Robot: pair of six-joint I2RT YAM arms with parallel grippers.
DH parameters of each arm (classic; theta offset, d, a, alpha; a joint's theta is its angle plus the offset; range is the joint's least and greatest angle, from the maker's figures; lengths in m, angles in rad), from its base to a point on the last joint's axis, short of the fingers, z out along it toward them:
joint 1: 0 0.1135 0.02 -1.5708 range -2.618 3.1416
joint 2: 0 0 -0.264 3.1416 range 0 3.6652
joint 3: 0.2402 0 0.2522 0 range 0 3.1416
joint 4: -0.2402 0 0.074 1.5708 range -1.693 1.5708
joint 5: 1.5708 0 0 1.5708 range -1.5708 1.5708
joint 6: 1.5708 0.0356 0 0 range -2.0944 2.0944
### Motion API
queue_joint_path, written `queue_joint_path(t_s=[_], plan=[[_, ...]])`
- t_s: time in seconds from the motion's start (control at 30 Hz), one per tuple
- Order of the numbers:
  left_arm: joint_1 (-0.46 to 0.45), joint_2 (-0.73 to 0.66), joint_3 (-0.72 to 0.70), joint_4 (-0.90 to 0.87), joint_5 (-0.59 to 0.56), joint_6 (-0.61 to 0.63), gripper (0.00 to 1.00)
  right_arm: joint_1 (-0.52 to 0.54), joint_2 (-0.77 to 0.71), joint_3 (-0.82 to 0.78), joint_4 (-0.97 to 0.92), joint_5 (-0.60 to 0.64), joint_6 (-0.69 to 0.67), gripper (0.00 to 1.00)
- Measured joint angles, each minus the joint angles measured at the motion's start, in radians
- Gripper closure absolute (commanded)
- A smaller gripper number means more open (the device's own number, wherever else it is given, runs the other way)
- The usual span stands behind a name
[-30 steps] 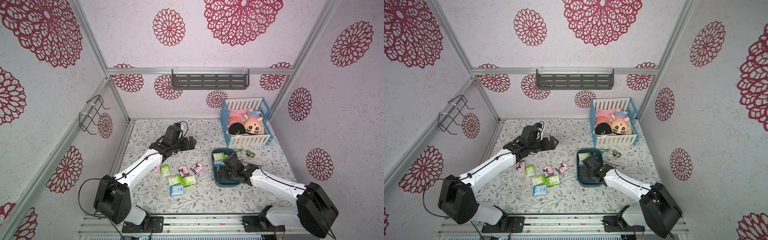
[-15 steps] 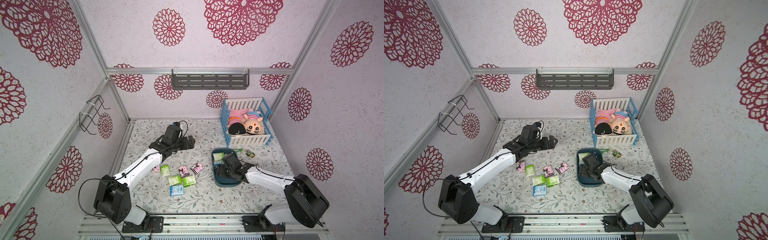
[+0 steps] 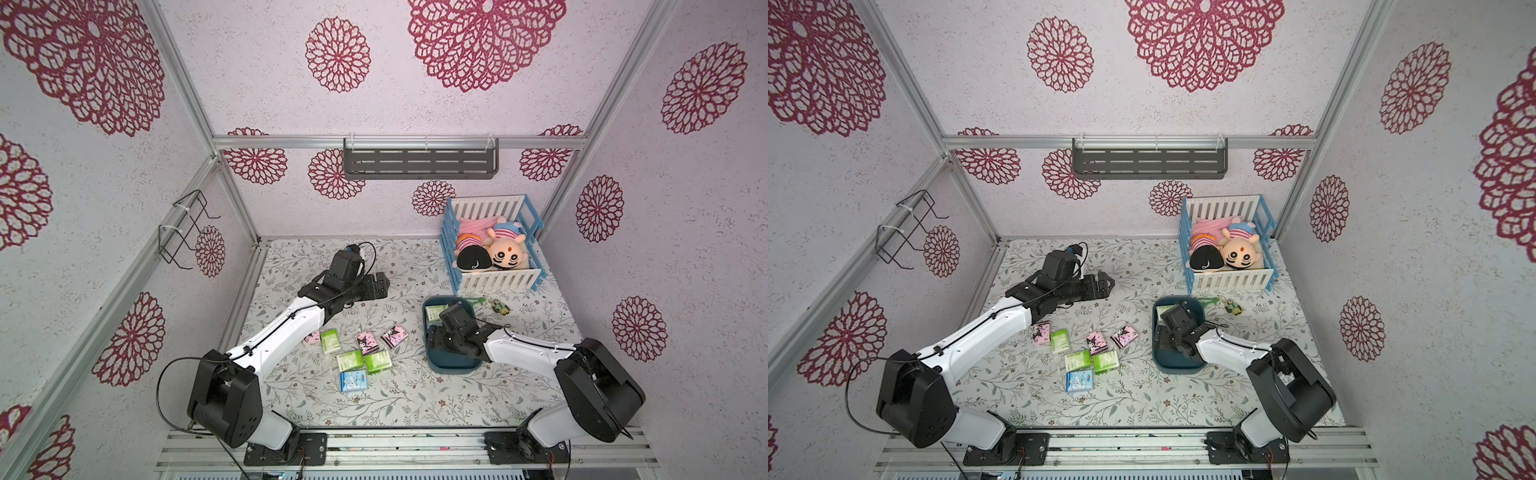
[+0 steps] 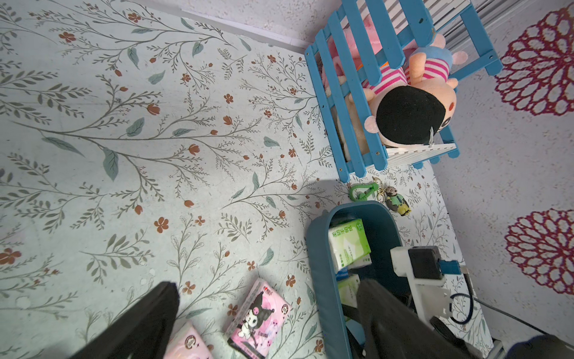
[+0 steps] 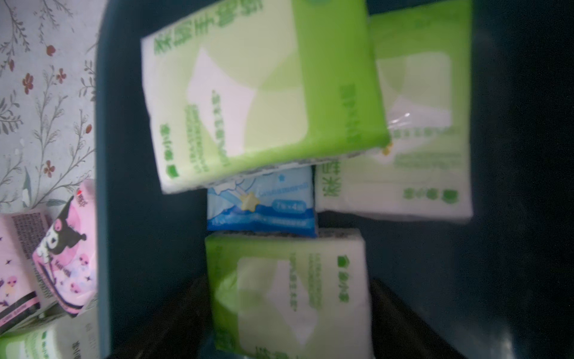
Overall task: Put the pocket tissues into the storage box
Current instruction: Place the pocket tissues in the storage box, then adjust the pocket tissues in the storage box.
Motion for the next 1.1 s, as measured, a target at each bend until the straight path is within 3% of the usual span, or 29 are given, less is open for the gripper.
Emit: queue_joint_path(t_s=[0.3, 0.47, 0.53, 0.6, 0.7, 1.1], plan=[[0.000, 0.000, 0.000, -0.005, 0.000, 0.001, 0.03, -0.003, -0.016, 0.000, -0.006, 0.008, -0.010, 0.04], [0.000, 0.000, 0.000, -0.004, 0.000, 0.001, 0.03, -0.003, -0.122, 0.000, -0.049, 0.008, -0.036, 0.05], [0.000, 0.000, 0.000, -0.004, 0.001, 0.000, 0.03, -0.003, -0.168, 0.000, -0.073, 0.009, -0.050, 0.23], [0.000, 0.000, 0.000, -0.004, 0.001, -0.002, 0.03, -0.003, -0.219, -0.002, -0.101, 0.009, -0.069, 0.57], [0.000, 0.001, 0.000, -0.003, 0.003, -0.005, 0.03, -0.004, -0.273, -0.024, -0.127, 0.007, -0.083, 0.99], [0.000, 0.013, 0.000, -0.003, 0.005, -0.011, 0.03, -0.004, -0.248, -0.114, -0.143, -0.080, -0.098, 1.00]])
